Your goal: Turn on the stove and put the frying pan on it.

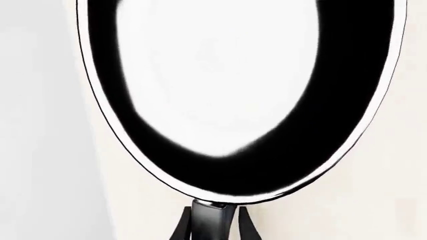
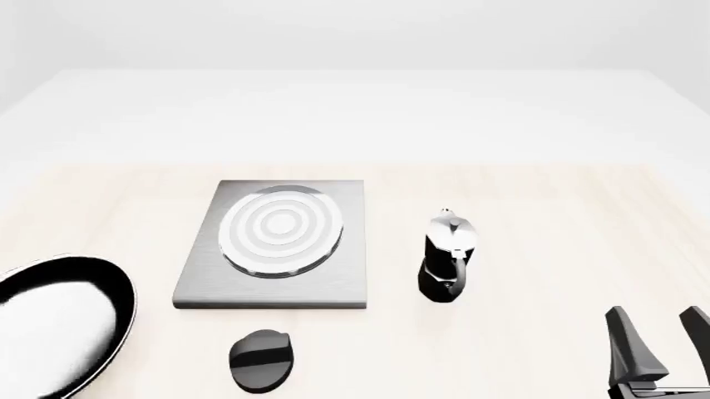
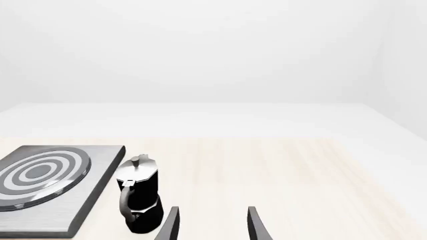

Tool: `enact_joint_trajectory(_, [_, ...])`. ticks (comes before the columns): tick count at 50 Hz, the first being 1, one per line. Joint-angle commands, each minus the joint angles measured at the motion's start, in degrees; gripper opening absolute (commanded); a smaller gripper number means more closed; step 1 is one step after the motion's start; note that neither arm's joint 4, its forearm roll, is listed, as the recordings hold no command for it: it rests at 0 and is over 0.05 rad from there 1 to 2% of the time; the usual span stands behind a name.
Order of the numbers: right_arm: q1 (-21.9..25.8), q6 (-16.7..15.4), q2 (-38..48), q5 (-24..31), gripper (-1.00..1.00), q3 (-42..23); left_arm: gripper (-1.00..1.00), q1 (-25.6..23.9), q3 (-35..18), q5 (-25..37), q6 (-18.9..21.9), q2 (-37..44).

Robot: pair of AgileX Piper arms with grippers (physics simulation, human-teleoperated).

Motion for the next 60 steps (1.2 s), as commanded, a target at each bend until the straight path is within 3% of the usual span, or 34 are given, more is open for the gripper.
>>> enact_joint_trajectory(1, [0.0, 0.0, 0.0, 0.0, 1.0, 0.0, -1.0, -7.0, -4.6, 12.5, -2.8, -16.9])
enact_joint_trajectory(3, [0.0, 0.0, 0.0, 0.0, 1.0, 0.0, -1.0, -5.1, -3.4, 10.5, 1.3, -15.6])
enact_joint_trajectory(6, [0.0, 0.0, 0.0, 0.0, 1.0, 0.0, -1.0, -6.1, -7.3, 12.9, -0.6, -17.4])
enact_joint_trajectory(12, [0.0, 0.0, 0.0, 0.0, 1.0, 0.0, -1.0, -7.8, -8.7, 20.3, 3.1, -23.0])
enact_joint_trajectory(18, [0.0, 0.0, 0.0, 0.0, 1.0, 0.0, -1.0, -9.0, -13.7, 25.4, 4.7, -24.9])
enact_joint_trajectory(26, [0.0, 0.0, 0.0, 0.0, 1.0, 0.0, -1.0, -11.8, -19.7, 28.9, 3.4, -24.5])
enact_joint_trajectory(27, [0.0, 0.0, 0.0, 0.0, 1.0, 0.0, -1.0, -11.3, -19.2, 28.2, 4.8, -24.1])
enact_joint_trajectory(34, [0.0, 0.0, 0.0, 0.0, 1.0, 0.0, -1.0, -14.3, -22.0, 25.1, 1.5, -19.7])
enact_joint_trajectory(44, [0.0, 0.0, 0.0, 0.0, 1.0, 0.0, -1.0, -20.3, -21.7, 20.3, -1.9, -13.2])
enact_joint_trajectory(54, [0.0, 0.0, 0.0, 0.0, 1.0, 0.0, -1.0, -29.1, -29.4, 16.0, -7.1, -0.7])
enact_joint_trajectory(57, [0.0, 0.0, 0.0, 0.0, 1.0, 0.0, -1.0, -32.7, -32.3, 16.7, -10.4, 1.4])
enact_joint_trajectory(60, [0.0, 0.0, 0.0, 0.0, 1.0, 0.0, -1.0, -34.1, -32.9, 15.4, -9.7, 4.0])
